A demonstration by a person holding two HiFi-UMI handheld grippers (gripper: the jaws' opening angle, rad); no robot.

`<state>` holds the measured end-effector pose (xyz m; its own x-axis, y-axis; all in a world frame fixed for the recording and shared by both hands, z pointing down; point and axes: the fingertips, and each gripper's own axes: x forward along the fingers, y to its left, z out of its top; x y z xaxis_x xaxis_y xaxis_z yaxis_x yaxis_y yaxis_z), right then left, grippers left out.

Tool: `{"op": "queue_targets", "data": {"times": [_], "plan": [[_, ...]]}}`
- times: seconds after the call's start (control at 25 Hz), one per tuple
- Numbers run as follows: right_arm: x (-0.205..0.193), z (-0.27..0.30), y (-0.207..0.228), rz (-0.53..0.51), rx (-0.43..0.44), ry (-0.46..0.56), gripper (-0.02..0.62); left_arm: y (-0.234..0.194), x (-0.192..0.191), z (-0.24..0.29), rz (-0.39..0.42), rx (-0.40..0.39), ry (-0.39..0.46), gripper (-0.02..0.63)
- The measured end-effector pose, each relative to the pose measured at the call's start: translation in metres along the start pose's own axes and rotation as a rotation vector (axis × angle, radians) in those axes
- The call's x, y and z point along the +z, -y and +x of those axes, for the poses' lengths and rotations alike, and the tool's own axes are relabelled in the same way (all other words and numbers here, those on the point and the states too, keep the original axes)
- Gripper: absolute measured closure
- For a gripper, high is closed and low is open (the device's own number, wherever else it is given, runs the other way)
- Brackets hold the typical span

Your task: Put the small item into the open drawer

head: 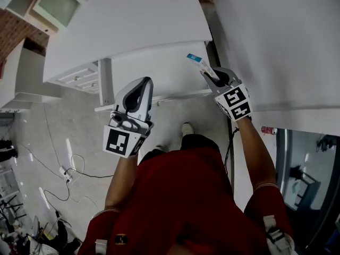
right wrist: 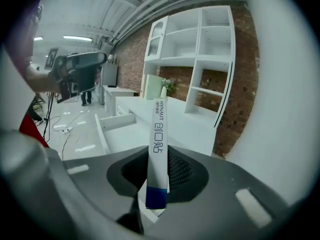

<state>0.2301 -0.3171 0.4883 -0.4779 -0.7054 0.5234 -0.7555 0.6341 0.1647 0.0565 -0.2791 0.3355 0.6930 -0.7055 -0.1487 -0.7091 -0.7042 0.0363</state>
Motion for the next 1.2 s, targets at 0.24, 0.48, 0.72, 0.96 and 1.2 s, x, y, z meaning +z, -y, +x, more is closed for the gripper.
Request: {"op": "queue_targets", "data": {"times": [0.24, 0.48, 0.72, 0.96, 1.2], "plan": [[-0.046, 0.052, 0.006, -0.049, 0.206, -0.16, 0.514, -0.006, -0.013, 0.02, 0.02, 0.123, -0.025, 0.607], [-0.091, 0.09, -0.006, -0.114, 0.348, -0.302, 0.514, -0.01, -0.025, 0.019, 0.039, 0.218, -0.059, 0.607], [-0.117, 0.112, -0.019, -0.177, 0.427, -0.416, 0.514, -0.023, -0.024, 0.008, 0.051, 0.254, -0.083, 0.607], [-0.141, 0.128, -0.028, -0.245, 0.462, -0.531, 0.512, -0.034, -0.027, -0.003, 0.049, 0.267, -0.104, 0.607], [-0.153, 0.137, -0.031, -0.268, 0.464, -0.593, 0.509, -0.045, -0.031, -0.011, 0.037, 0.28, -0.112, 0.607]]}}
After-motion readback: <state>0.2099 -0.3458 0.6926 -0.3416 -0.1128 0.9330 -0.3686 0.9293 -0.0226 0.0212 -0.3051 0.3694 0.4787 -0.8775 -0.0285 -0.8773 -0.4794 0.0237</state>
